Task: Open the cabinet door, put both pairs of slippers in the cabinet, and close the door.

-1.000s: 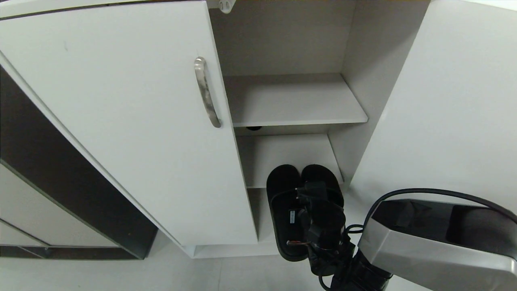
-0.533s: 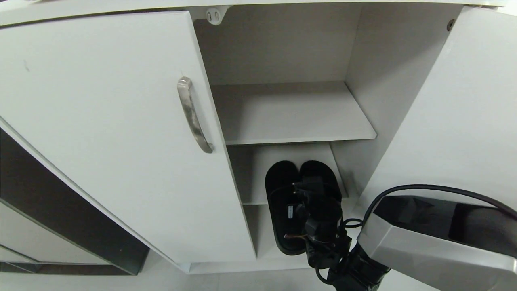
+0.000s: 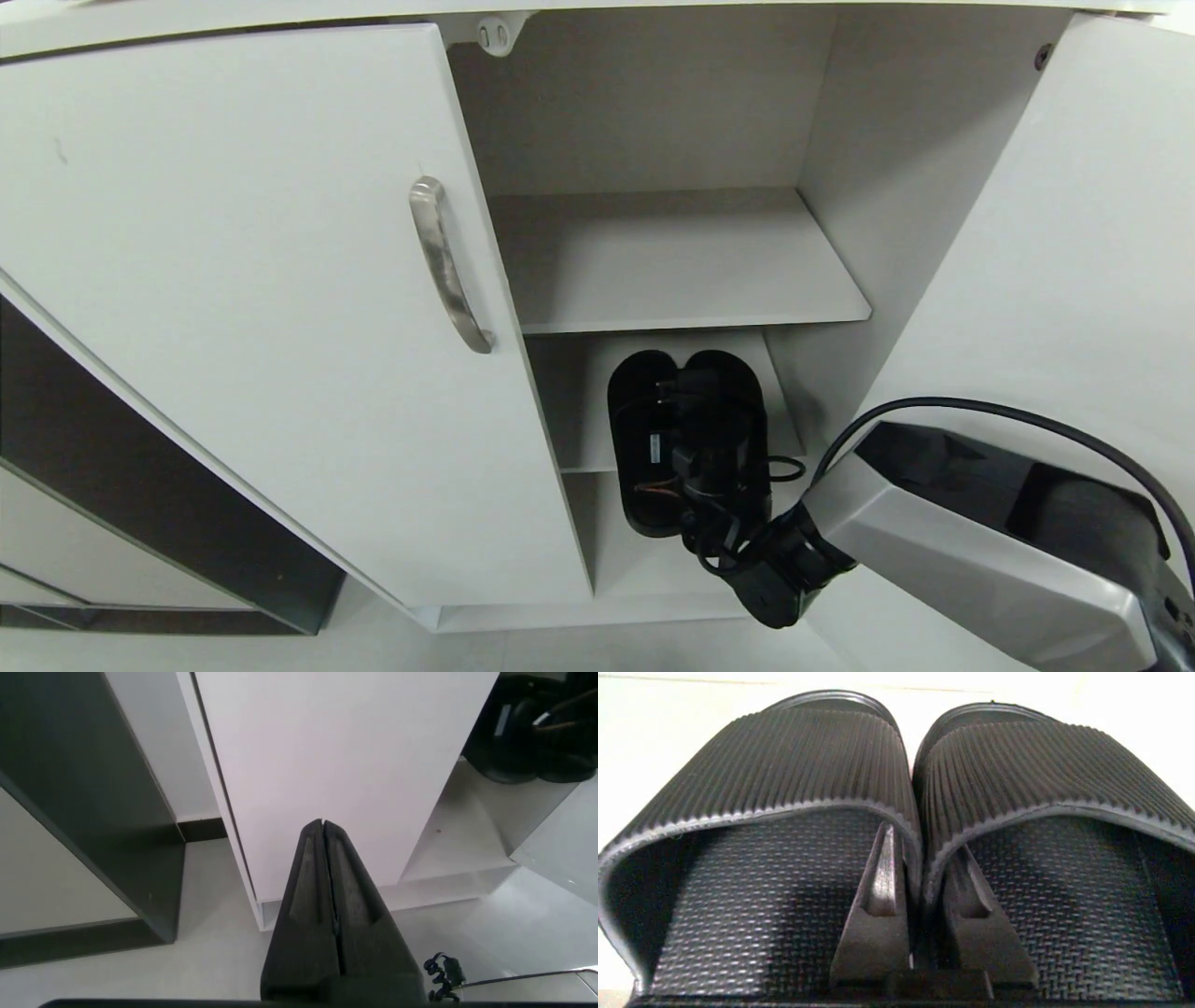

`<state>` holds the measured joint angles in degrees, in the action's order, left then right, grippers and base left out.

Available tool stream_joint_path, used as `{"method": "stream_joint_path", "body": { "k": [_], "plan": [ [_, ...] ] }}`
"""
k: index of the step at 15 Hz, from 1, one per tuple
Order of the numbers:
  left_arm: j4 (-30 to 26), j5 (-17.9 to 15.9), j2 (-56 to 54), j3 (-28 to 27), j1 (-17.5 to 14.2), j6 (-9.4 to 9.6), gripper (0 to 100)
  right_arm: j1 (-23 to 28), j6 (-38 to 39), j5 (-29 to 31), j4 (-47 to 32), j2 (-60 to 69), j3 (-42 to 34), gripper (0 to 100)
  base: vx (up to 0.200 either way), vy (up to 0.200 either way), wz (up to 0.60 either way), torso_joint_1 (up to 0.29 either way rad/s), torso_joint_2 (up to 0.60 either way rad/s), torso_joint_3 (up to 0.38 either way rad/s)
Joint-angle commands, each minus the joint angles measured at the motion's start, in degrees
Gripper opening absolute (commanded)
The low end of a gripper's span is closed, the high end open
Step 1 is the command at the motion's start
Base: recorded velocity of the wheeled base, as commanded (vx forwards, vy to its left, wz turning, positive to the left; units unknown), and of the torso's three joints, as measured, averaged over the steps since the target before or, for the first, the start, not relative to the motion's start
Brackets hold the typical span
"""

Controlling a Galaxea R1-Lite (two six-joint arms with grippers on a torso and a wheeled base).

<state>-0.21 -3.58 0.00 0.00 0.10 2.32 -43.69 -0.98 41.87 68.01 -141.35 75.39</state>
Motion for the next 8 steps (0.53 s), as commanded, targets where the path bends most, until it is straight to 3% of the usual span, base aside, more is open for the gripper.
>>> {"method": "stream_joint_path", "body": {
  "k": [1,8],
  "plan": [
    [0.03,-0.02,0.09,0.0,-0.01,-0.03,0,1.59,0.01,-0.21,-2.88,-2.88,6.26,0,0.0,0.0,0.0,0.0,0.0,0.0],
    [0.03,-0.02,0.09,0.0,-0.01,-0.03,0,4.23,0.18,-0.39,-10.44,-3.76,16.11,0,0.0,0.0,0.0,0.0,0.0,0.0]
  ]
}}
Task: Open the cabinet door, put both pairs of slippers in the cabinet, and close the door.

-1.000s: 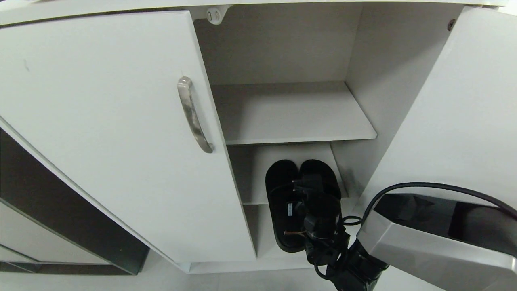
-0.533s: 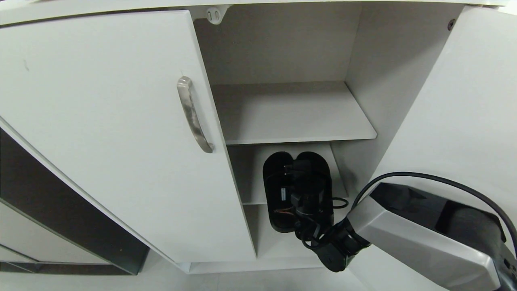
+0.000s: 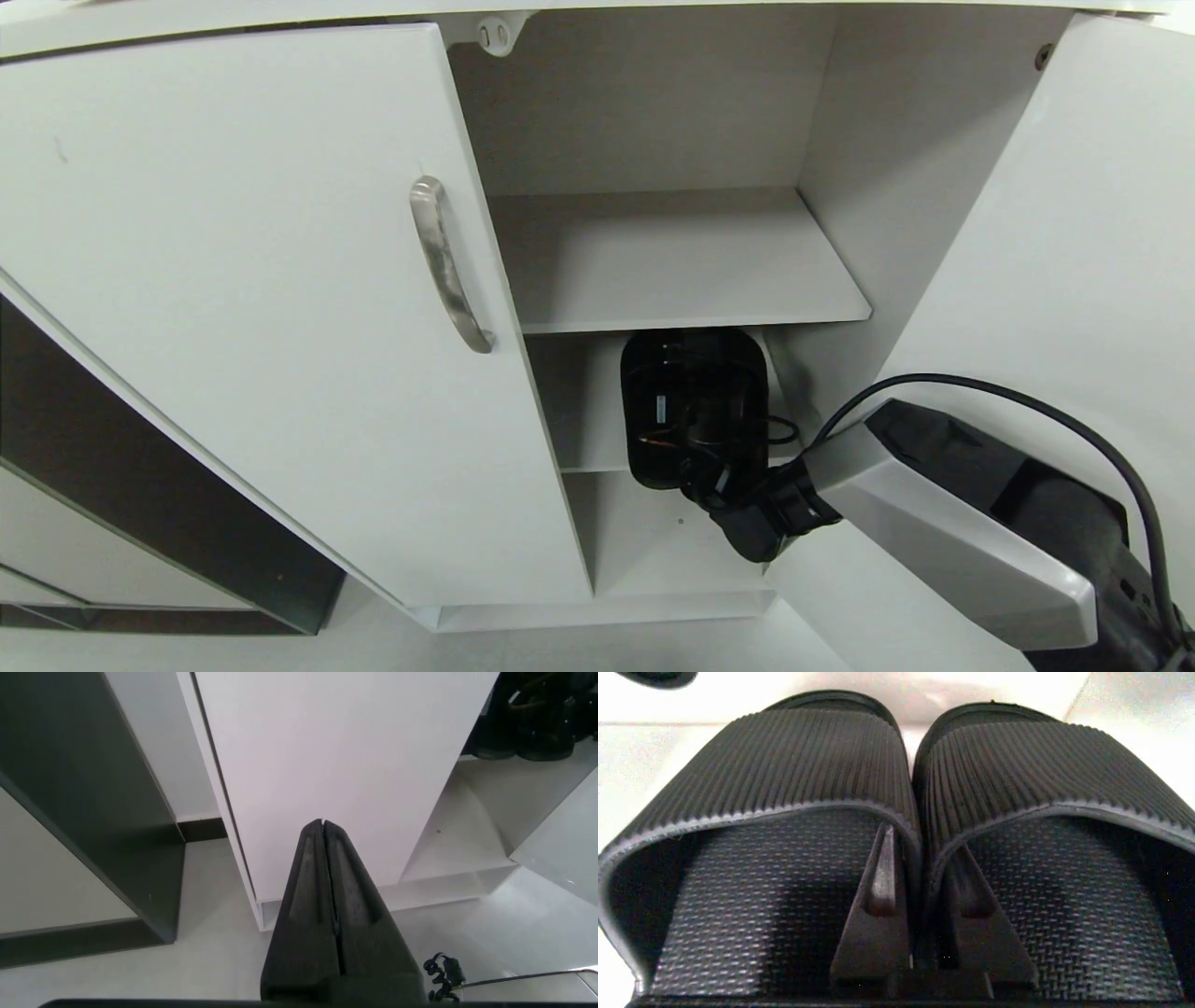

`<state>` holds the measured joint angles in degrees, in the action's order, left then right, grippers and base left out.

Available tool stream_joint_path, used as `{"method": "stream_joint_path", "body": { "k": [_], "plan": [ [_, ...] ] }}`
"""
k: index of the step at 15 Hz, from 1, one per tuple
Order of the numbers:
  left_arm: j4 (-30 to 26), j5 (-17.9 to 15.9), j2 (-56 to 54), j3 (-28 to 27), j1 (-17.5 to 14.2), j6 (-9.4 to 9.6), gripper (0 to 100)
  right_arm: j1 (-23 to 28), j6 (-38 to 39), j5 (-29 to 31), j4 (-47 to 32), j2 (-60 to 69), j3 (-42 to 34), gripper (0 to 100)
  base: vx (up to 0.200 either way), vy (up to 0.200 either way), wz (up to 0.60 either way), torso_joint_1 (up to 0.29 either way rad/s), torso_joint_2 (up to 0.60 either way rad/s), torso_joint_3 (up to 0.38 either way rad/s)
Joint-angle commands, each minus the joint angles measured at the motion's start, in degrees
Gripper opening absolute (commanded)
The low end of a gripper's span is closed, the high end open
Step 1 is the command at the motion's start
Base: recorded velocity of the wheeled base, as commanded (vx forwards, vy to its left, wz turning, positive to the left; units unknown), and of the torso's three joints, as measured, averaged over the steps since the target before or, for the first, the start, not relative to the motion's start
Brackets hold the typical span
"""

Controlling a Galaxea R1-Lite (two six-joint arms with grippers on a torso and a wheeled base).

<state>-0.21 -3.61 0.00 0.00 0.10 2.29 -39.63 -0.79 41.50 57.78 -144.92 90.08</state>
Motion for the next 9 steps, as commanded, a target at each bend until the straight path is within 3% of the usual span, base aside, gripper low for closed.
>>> {"method": "stream_joint_path", "body": {
  "k": [1,9],
  "plan": [
    [-0.06,0.0,0.09,0.0,-0.01,-0.01,0,0.26,0.0,-0.01,-1.45,-0.19,2.56,0,0.0,0.0,0.0,0.0,0.0,0.0],
    [0.03,0.0,0.0,0.0,-0.01,-0.01,0,0.78,0.0,-0.54,-4.61,-3.17,8.1,0,0.0,0.0,0.0,0.0,0.0,0.0]
  ]
}}
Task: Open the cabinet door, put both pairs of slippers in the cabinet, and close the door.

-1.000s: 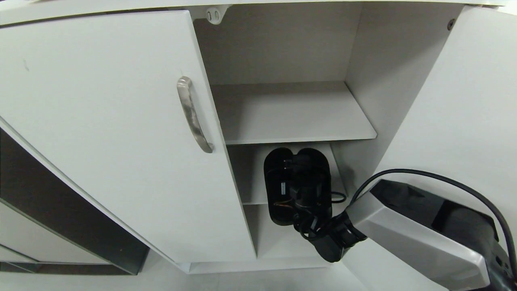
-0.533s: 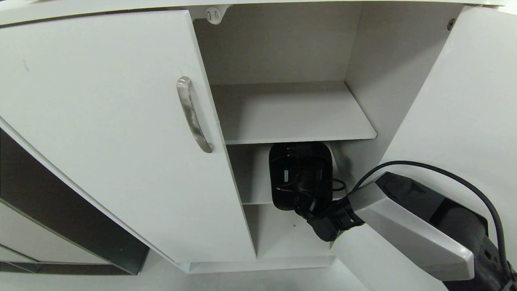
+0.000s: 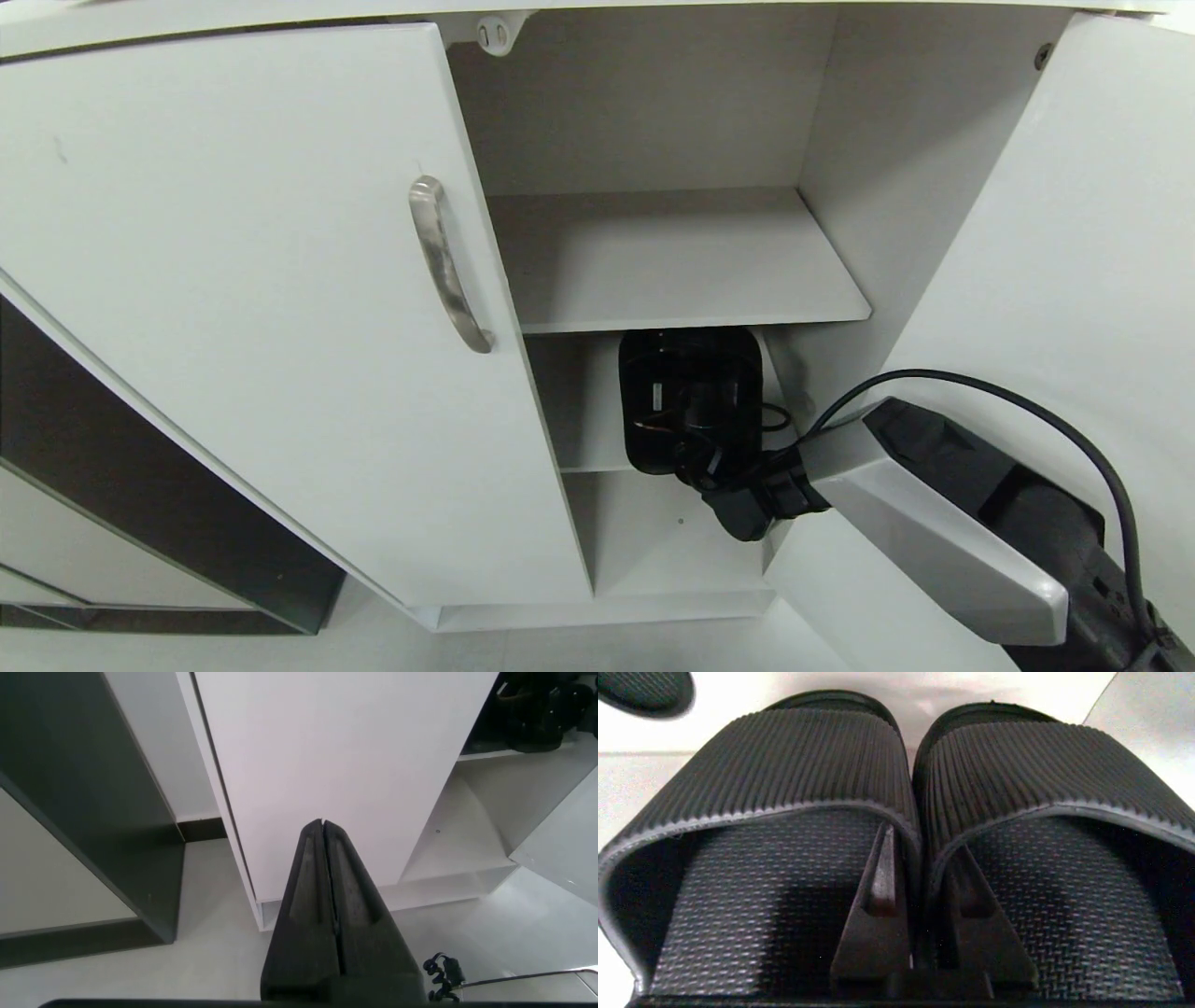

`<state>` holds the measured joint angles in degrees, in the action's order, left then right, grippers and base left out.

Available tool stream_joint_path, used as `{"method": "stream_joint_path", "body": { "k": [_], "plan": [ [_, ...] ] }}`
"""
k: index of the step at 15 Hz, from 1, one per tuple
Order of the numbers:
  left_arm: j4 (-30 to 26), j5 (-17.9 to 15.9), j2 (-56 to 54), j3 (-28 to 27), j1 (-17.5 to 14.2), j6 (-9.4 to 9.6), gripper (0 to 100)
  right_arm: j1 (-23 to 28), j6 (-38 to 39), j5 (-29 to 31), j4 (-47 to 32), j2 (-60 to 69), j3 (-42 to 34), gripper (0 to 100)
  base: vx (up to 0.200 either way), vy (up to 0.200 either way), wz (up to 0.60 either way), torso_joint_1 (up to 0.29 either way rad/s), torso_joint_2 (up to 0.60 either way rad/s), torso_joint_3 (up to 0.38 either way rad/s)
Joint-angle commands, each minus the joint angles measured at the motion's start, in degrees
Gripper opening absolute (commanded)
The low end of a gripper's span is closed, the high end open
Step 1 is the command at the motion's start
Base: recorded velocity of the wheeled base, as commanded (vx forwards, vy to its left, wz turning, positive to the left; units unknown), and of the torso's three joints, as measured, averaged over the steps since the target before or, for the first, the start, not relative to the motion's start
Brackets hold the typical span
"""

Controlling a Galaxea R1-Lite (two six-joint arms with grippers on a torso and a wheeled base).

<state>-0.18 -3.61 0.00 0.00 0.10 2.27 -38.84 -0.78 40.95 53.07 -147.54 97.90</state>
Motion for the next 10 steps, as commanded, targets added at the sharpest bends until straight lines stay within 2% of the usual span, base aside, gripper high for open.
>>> {"method": "stream_joint_path", "body": {
  "k": [1,3,4,10],
  "plan": [
    [0.01,0.0,0.09,0.0,-0.01,0.02,0,-0.01,-0.01,-0.08,0.11,-0.9,0.27,0,0.0,0.0,0.0,0.0,0.0,0.0],
    [0.01,0.0,0.09,0.0,-0.01,0.02,0,0.34,0.08,-0.08,0.11,-1.17,0.27,0,0.0,0.0,0.0,0.0,0.0,0.0],
    [0.01,0.0,0.09,0.0,-0.01,0.02,0,0.34,0.34,-0.08,0.11,-1.17,0.27,100,0.0,0.0,0.0,0.0,0.0,0.0],
    [0.01,0.0,0.09,0.0,-0.01,0.02,0,-0.01,0.52,0.1,0.46,-0.55,-1.66,100,0.0,0.0,0.0,0.0,0.0,0.0]
  ]
}}
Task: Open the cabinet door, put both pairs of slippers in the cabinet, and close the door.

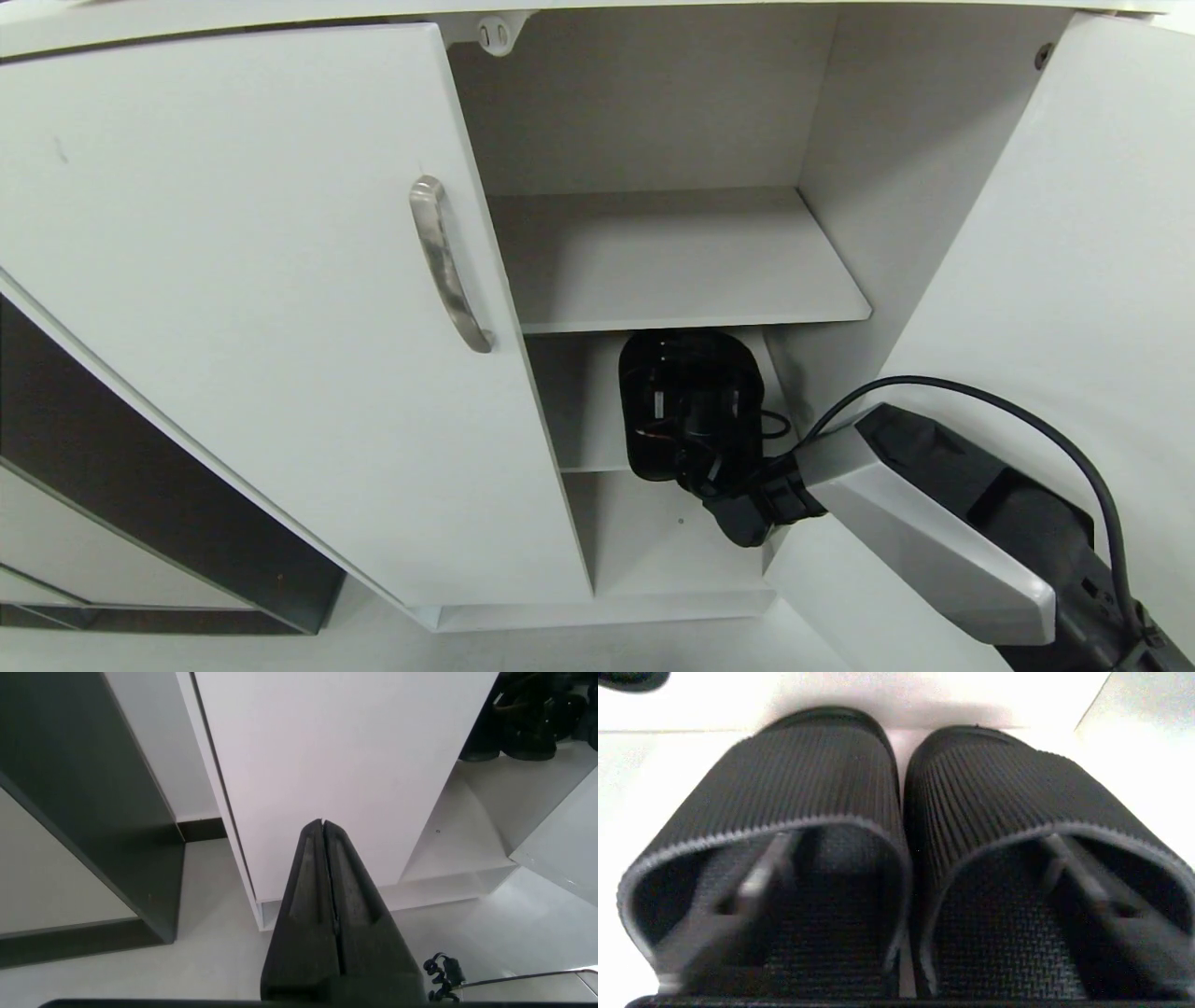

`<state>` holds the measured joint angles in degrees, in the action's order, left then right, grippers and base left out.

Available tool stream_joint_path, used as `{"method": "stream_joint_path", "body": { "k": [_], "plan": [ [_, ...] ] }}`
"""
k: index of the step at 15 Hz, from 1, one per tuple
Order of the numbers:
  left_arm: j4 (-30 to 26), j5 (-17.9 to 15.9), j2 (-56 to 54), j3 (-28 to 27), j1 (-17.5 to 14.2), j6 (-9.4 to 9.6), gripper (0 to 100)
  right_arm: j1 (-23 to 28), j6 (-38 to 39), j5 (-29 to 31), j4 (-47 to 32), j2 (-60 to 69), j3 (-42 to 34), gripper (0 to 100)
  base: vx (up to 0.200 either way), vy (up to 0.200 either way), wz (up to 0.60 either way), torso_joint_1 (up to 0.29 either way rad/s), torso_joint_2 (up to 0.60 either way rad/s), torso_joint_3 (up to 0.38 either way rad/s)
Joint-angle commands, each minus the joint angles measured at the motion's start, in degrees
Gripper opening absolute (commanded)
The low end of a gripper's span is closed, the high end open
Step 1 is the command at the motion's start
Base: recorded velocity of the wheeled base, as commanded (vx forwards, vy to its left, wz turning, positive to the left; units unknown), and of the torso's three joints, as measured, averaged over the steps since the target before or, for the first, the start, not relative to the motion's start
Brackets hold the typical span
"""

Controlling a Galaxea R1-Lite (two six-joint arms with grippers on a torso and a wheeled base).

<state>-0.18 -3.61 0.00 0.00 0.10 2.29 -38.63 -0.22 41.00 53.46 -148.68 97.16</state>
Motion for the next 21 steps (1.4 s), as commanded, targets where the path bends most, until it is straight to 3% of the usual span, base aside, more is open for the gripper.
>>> {"method": "stream_joint_path", "body": {
  "k": [1,7,10,13,16,21],
  "plan": [
    [-0.08,0.0,0.09,0.0,-0.01,-0.09,0,-0.74,-0.13,0.05,0.51,2.16,-3.2,100,0.0,0.0,0.0,0.0,0.0,0.0],
    [-0.08,0.0,0.09,0.0,-0.01,-0.01,0,-2.06,-1.63,0.4,12.02,8.32,-16.91,100,0.0,0.0,0.0,0.0,0.0,0.0],
    [-0.08,0.0,0.09,0.0,-0.01,-0.01,0,-5.05,-1.63,0.31,21.34,14.99,-33.7,100,0.0,0.0,0.0,0.0,0.0,0.0],
    [0.01,0.0,0.09,0.0,-0.01,-0.01,0,-7.69,-1.36,-0.13,27.32,17.9,-44.16,100,0.0,0.0,0.0,0.0,0.0,0.0],
    [0.01,0.0,0.09,0.0,-0.01,-0.01,0,-7.86,-1.36,-1.53,30.04,17.98,-47.85,100,0.0,0.0,0.0,0.0,0.0,0.0],
    [-0.08,0.0,0.09,0.0,-0.01,-0.09,0,-7.86,-1.54,-1.53,29.86,17.72,-47.76,100,-0.2,0.0,0.0,0.002,0.0,0.001]
  ]
}}
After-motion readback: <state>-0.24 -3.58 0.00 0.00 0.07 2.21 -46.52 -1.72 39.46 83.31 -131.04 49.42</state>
